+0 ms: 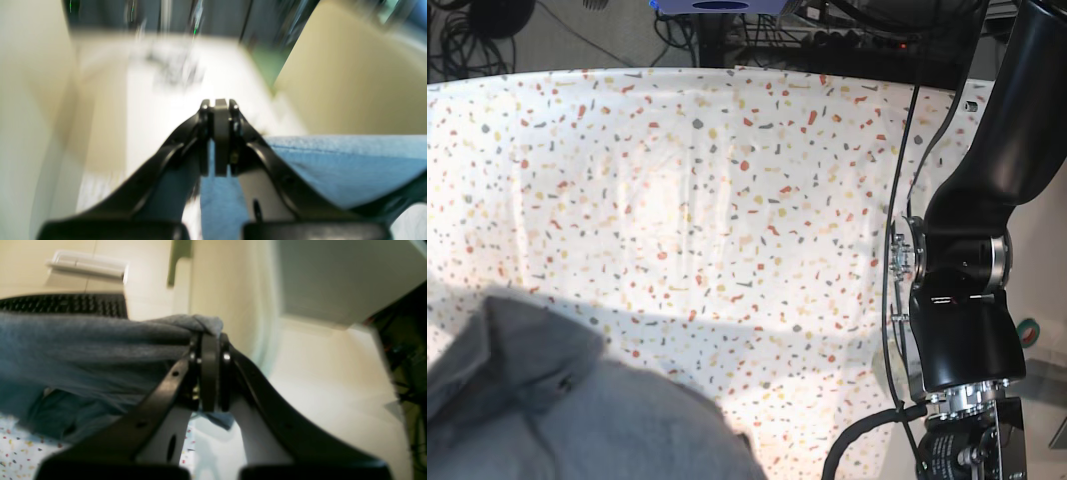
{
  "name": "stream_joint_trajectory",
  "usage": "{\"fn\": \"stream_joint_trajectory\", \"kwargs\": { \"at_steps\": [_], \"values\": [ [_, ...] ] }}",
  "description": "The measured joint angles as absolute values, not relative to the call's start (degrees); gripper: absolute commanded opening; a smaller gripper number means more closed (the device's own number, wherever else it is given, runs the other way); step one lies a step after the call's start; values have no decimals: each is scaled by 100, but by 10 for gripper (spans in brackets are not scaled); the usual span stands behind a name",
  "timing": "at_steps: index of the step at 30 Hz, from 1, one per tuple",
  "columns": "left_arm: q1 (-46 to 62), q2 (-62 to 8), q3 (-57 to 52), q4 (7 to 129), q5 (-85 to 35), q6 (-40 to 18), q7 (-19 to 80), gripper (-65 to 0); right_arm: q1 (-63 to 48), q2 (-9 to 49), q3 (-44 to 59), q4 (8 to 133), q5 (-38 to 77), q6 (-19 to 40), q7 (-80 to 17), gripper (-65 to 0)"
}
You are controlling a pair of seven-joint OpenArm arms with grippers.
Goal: Layout the t-shirt on the table in an organized manner, then fold the t-shirt properly
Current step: 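Lift and swing the shirt with both grippers to spread it flat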
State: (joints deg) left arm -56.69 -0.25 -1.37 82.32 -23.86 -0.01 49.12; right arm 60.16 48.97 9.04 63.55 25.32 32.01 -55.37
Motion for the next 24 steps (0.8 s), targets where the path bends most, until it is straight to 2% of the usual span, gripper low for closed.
{"fn": "stream_joint_trajectory", "kwargs": {
  "at_steps": [3,7,10,13,16,20,24],
  "values": [
    [-4888,-60,-301,8750,-2392,-16,4923,-650,5468,5024,1247,6805,2512,3208,-5990,-650],
    [-3151,-298,-239,9596,-2362,-21,5175,-650,3483,4801,2423,7487,2578,3232,-6101,-650],
    [-1839,-515,-285,10298,-2377,-14,4952,-650,1994,4313,3124,7710,2458,3218,-5983,-650],
    [-652,-685,-298,10324,-2259,45,5041,-650,897,3629,3330,7511,2429,3227,-5218,-650],
    [165,-698,-320,10086,-2226,23,5052,-650,283,3116,3299,6790,2427,3280,-4560,-650],
    [766,-788,-294,9797,-2290,-1,4991,-650,-25,3015,3343,5837,2370,3186,-4029,-650],
    [1302,-893,-325,9771,-2241,16,4998,-650,-362,2954,3343,5555,2408,3208,-3745,-650]
  ]
}}
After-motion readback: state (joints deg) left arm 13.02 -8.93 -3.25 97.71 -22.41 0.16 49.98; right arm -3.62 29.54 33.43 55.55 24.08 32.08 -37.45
